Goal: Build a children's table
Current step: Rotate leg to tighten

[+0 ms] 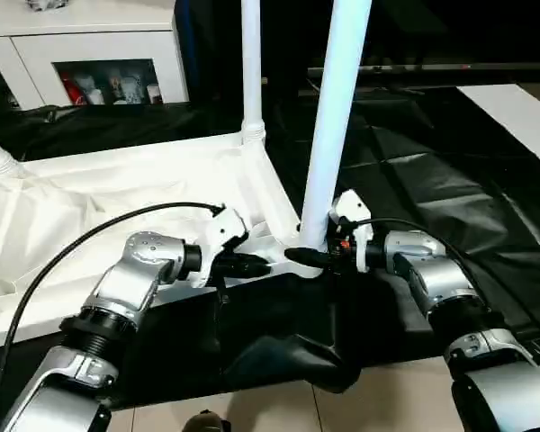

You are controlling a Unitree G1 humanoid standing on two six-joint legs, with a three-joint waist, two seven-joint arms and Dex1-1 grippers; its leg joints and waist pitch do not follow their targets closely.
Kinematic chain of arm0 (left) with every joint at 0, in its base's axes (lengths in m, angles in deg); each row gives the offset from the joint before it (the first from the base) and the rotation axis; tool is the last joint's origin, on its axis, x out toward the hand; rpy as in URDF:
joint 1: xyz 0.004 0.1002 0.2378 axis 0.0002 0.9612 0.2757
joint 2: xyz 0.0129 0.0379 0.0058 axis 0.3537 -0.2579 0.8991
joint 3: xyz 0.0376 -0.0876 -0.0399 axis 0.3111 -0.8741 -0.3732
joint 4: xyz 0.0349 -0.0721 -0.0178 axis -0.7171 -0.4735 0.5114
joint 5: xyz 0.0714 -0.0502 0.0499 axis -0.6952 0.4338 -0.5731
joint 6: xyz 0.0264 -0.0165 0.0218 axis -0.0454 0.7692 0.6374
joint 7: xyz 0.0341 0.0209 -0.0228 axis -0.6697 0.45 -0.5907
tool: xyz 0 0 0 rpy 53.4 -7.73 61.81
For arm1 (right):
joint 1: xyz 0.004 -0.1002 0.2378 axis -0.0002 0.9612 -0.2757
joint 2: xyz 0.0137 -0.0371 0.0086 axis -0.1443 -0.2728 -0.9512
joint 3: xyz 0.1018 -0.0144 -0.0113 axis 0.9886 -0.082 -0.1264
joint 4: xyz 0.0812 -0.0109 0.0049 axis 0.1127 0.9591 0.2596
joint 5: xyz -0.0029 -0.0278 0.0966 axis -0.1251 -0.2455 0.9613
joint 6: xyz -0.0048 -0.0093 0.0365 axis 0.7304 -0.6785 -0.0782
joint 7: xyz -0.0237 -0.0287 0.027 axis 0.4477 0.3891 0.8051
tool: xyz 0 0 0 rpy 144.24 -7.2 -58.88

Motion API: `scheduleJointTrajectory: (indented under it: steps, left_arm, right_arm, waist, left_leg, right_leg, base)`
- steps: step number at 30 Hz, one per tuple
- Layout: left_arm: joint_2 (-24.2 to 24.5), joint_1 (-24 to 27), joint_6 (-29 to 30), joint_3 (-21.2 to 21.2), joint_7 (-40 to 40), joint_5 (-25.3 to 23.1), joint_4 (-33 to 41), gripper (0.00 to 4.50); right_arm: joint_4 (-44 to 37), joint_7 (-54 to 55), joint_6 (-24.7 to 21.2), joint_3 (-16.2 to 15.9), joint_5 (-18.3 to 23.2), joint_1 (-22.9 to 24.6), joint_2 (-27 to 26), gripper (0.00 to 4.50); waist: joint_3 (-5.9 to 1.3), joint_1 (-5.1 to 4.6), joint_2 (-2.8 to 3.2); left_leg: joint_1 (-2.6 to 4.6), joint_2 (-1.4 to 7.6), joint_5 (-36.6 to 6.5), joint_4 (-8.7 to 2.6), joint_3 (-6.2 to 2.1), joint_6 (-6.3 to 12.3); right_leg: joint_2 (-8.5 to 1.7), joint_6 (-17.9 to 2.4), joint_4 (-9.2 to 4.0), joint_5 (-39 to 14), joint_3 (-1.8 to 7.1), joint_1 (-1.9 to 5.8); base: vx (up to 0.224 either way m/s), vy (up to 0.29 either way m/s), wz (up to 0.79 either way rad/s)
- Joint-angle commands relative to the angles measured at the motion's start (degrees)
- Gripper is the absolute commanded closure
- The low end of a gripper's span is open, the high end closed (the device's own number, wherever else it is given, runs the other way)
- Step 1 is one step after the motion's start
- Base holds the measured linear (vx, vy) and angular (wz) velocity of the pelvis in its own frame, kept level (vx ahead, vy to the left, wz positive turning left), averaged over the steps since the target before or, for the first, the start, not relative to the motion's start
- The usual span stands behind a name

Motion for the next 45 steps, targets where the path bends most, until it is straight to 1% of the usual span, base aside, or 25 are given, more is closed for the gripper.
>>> scheduleJointTrajectory:
  steps: [1, 2, 3, 4, 6, 8, 9, 10, 11, 13, 16, 18, 20, 23, 24, 26, 28, 30, 33, 35, 36, 40, 41, 42, 45]
  left_arm:
    - [-1.4, -1.3, -1.1, -0.8, -0.8, 1.6, 2.3, 4.5]
    - [-1.7, -1.5, -1.3, -0.9, -1.5, 1.3, 1.8, 4.5]
    - [-3.1, -2.7, -1.5, -1.6, -6.4, -0.4, -1.4, 4.5]
    - [-3.7, -3.3, -1.4, -1.8, -8.5, -1.0, -2.7, 4.5]
    - [-4.8, -4.3, -2.2, -2.0, -11.7, -2.1, -4.8, 4.5]
    - [-7.4, -6.6, -2.6, -2.6, -17.9, -3.7, -9.0, 4.5]
    - [-8.0, -7.1, -2.5, -2.6, -19.0, -3.9, -9.9, 4.5]
    - [-9.0, -8.1, -2.2, -2.6, -21.1, -4.4, -11.3, 4.5]
    - [-10.4, -9.4, -1.9, -2.5, -24.0, -5.2, -13.2, 4.5]
    - [-13.3, -12.6, -2.1, -1.9, -30.5, -7.3, -17.8, 4.5]
    - [-15.4, -14.4, -3.0, -2.4, -33.1, -7.3, -20.6, 4.5]
    - [-15.9, -14.7, -3.8, -2.4, -33.2, -7.4, -21.3, 4.5]
    - [-16.0, -14.7, -4.5, -2.0, -33.1, -7.6, -21.8, 4.5]
    - [-15.5, -14.0, -5.0, -1.8, -32.5, -7.8, -22.2, 4.5]
    - [-15.4, -14.1, -5.5, -1.9, -32.6, -8.0, -22.8, 4.5]
    - [-14.9, -13.8, -5.9, -1.9, -32.2, -8.0, -22.8, 4.5]
    - [-14.2, -13.3, -7.2, -1.7, -30.7, -7.9, -22.3, 4.5]
    - [-13.7, -12.9, -8.6, -1.4, -29.5, -8.0, -21.8, 4.5]
    - [-12.1, -11.1, -10.9, -0.6, -25.8, -8.0, -19.6, 4.5]
    - [-11.1, -10.1, -12.0, -0.3, -23.7, -7.8, -18.5, 4.5]
    - [-11.0, -10.0, -12.1, -0.3, -23.5, -7.7, -18.4, 4.5]
    - [-8.1, -7.5, -13.1, 0.0, -18.0, -6.0, -14.5, 4.5]
    - [-7.6, -7.1, -13.1, 0.2, -17.1, -5.9, -13.8, 4.5]
    - [-6.8, -6.4, -13.2, 0.3, -15.0, -5.5, -12.6, 4.5]
    - [-5.0, -4.3, -12.2, 0.4, -9.1, -3.4, -8.6, 4.5]
  right_arm:
    - [1.6, 7.4, -0.4, 1.4, -0.9, -0.4, -1.1, 1.76]
    - [2.1, 8.5, -0.4, 1.7, -1.0, -0.6, -1.4, 1.76]
    - [4.9, 14.8, -0.5, 3.2, -1.3, -1.6, -2.7, 1.78]
    - [5.8, 16.9, -0.5, 3.8, -1.3, -1.9, -3.2, 1.79]
    - [7.1, 20.9, -0.9, 4.8, -1.1, -2.3, -4.2, 1.8]
    - [9.7, 30.6, -1.9, 7.3, -0.6, -3.3, -6.6, 1.8]
    - [10.3, 32.9, -2.1, 7.8, -0.4, -3.6, -7.1, 1.8]
    - [11.4, 37.0, -2.7, 8.6, -0.3, -4.2, -8.1, 1.8]
    - [12.8, 41.7, -3.2, 9.2, -0.4, -4.9, -9.0, 1.8]
    - [15.9, 50.4, -2.8, 10.8, -0.2, -7.3, -11.4, 1.8]
    - [18.0, 54.0, -1.5, 11.7, -0.1, -9.2, -13.0, 1.8]
    - [18.4, 54.1, -0.7, 11.8, -0.4, -9.7, -13.4, 1.8]
    - [18.7, 53.9, -0.3, 12.1, -0.3, -9.9, -13.7, 1.8]
    - [19.3, 53.5, 1.0, 12.1, -0.4, -10.0, -14.0, 1.8]
    - [19.7, 53.3, 2.1, 12.6, 0.0, -10.3, -14.1, 1.24]
    - [19.4, 53.6, 3.6, 13.1, 0.3, -10.3, -13.9, 1.08]
    - [19.0, 52.5, 4.9, 12.8, 0.0, -10.3, -13.4, 0.9]
    - [18.7, 51.3, 5.5, 12.6, -0.2, -10.3, -13.1, 0.68]
    - [16.4, 47.2, 6.5, 10.4, -1.9, -9.0, -11.5, 0.57]
    - [14.5, 43.4, 7.4, 9.1, -2.5, -7.8, -10.5, 0.31]
    - [14.3, 43.1, 7.4, 9.0, -2.5, -7.6, -10.4, 0.24]
    - [8.6, 30.3, 5.4, 6.3, -1.7, -3.9, -7.0, 0.05]
    - [7.4, 27.8, 4.9, 5.6, -1.6, -3.2, -6.4, 0.05]
    - [5.7, 24.4, 4.4, 4.8, -1.2, -2.3, -5.4, 0.05]
    - [1.0, 16.1, 3.2, 3.4, 0.8, 0.2, -3.0, 0.05]
  waist:
    - [-4.52, -0.31, 0.06]
    - [-4.44, -0.41, 0.09]
    - [-4.46, -0.61, 0.17]
    - [-4.47, -0.72, 0.0]
    - [-4.43, -0.88, -0.15]
    - [-4.31, -1.23, -0.13]
    - [-4.48, -1.24, -0.15]
    - [-4.51, -1.3, 0.05]
    - [-4.59, -1.38, -0.06]
    - [-4.67, -1.5, 0.09]
    - [-4.69, -1.29, -0.02]
    - [-4.68, -1.33, -0.07]
    - [-4.81, -1.2, -0.18]
    - [-4.66, -1.19, -0.33]
    - [-4.65, -1.2, -0.26]
    - [-4.56, -1.27, -0.19]
    - [-4.5, -1.59, -0.27]
    - [-4.52, -1.91, -0.24]
    - [-4.49, -2.05, -0.48]
    - [-4.57, -2.03, -0.4]
    - [-4.5, -1.99, -0.47]
    - [-4.46, -1.84, -0.18]
    - [-4.46, -1.8, -0.29]
    - [-4.45, -1.72, -0.04]
    - [-4.38, -1.54, -0.19]
  left_leg:
    - [1.15, 2.12, -11.2, -3.85, -0.55, 1.9]
    - [1.24, 2.11, -11.5, -3.92, -0.53, 1.69]
    - [1.21, 2.01, -11.8, -3.98, -0.59, 1.05]
    - [1.4, 1.95, -12.5, -4.05, -0.7, 0.16]
    - [1.34, 1.88, -12.4, -4.03, -0.61, 0.02]
    - [1.28, 1.75, -12.8, -4.09, -0.59, -0.13]
    - [1.5, 1.7, -12.6, -4.02, -0.61, -0.32]
    - [1.46, 1.74, -12.2, -4.06, -0.68, -0.59]
    - [1.36, 1.68, -12.0, -4.02, -0.66, -0.55]
    - [1.47, 1.58, -11.0, -3.87, -0.53, -0.59]
    - [1.43, 1.55, -12.0, -3.9, -0.53, -0.49]
    - [1.07, 1.48, -11.5, -3.89, -0.58, 0.05]
    - [1.06, 1.51, -10.3, -3.78, -0.55, 1.03]
    - [1.14, 1.58, -10.8, -3.8, -0.46, 1.61]
    - [1.19, 1.64, -11.3, -3.85, -0.49, 1.48]
    - [1.26, 1.69, -12.2, -3.93, -0.51, 1.2]
    - [0.96, 1.57, -12.8, -4.05, -0.61, 1.03]
    - [1.16, 1.65, -12.9, -4.01, -0.6, 1.1]
    - [0.9, 1.69, -12.2, -3.96, -0.61, 1.64]
    - [1.12, 1.68, -11.6, -3.87, -0.51, 1.99]
    - [0.91, 1.73, -11.4, -3.87, -0.51, 2.48]
    - [1.09, 1.93, -11.7, -3.91, -0.49, 3.02]
    - [1.02, 1.97, -12.1, -3.89, -0.48, 3.07]
    - [1.15, 2.01, -12.1, -3.9, -0.46, 2.94]
    - [1.17, 2.09, -12.8, -3.96, -0.42, 2.86]
  right_leg:
    - [-3.6, -12.9, -3.66, -11.1, 3.02, 3.12]
    - [-3.6, -12.8, -3.8, -11.4, 3.05, 2.98]
    - [-3.62, -12.8, -3.82, -12.0, 3.04, 3.02]
    - [-3.69, -12.3, -4.02, -13.1, 3.04, 3.12]
    - [-3.69, -12.2, -4.06, -13.3, 3.08, 3.1]
    - [-3.67, -11.5, -4.24, -13.9, 3.11, 3.07]
    - [-3.75, -11.2, -4.31, -14.3, 3.13, 3.07]
    - [-3.78, -11.3, -4.14, -13.9, 3.15, 3.13]
    - [-3.72, -11.3, -4.15, -13.2, 3.05, 3.22]
    - [-3.58, -11.7, -4.03, -11.0, 3.11, 3.04]
    - [-3.76, -11.4, -4.22, -11.4, 3.02, 3.21]
    - [-3.71, -11.3, -4.09, -10.5, 2.96, 3.42]
    - [-3.71, -11.7, -3.83, -8.0, 2.93, 3.55]
    - [-3.83, -11.9, -4.01, -9.2, 2.91, 3.47]
    - [-3.86, -11.8, -4.1, -10.2, 2.91, 3.46]
    - [-3.87, -11.5, -4.27, -11.3, 2.92, 3.37]
    - [-3.82, -11.1, -4.18, -11.8, 2.9, 3.53]
    - [-3.87, -11.0, -4.36, -12.7, 2.89, 3.42]
    - [-3.9, -11.5, -4.23, -12.1, 2.85, 3.58]
    - [-3.83, -11.8, -4.16, -11.4, 2.92, 3.44]
    - [-3.9, -11.8, -4.09, -11.1, 2.92, 3.56]
    - [-3.81, -12.1, -4.06, -10.9, 2.96, 3.43]
    - [-3.7, -12.3, -4.02, -10.9, 2.93, 3.51]
    - [-3.67, -12.4, -4.0, -10.9, 2.99, 3.38]
    - [-3.63, -12.5, -4.05, -11.3, 2.96, 3.41]
  base:
    - [0.0, 0.0, 0.0]
    - [0.0, 0.0, 0.0]
    - [0.0, 0.0, 0.0]
    - [0.0, 0.0, 0.0]
    - [0.0, 0.0, 0.0]
    - [0.0, 0.0, 0.0]
    - [0.0, 0.0, 0.0]
    - [0.0, 0.0, 0.0]
    - [0.0, 0.0, 0.0]
    - [0.0, 0.0, 0.0]
    - [0.0, 0.0, 0.0]
    - [0.0, 0.0, 0.0]
    - [0.0, 0.0, 0.0]
    - [0.0, 0.0, 0.0]
    - [0.0, 0.0, 0.0]
    - [0.0, 0.0, 0.0]
    - [0.0, 0.0, 0.0]
    - [0.0, 0.0, 0.0]
    - [0.0, 0.0, 0.0]
    - [0.0, 0.0, 0.0]
    - [0.0, 0.0, 0.0]
    - [0.0, 0.0, 0.0]
    - [0.0, 0.0, 0.0]
    - [0.0, 0.0, 0.0]
    - [0.0, 0.0, 0.0]
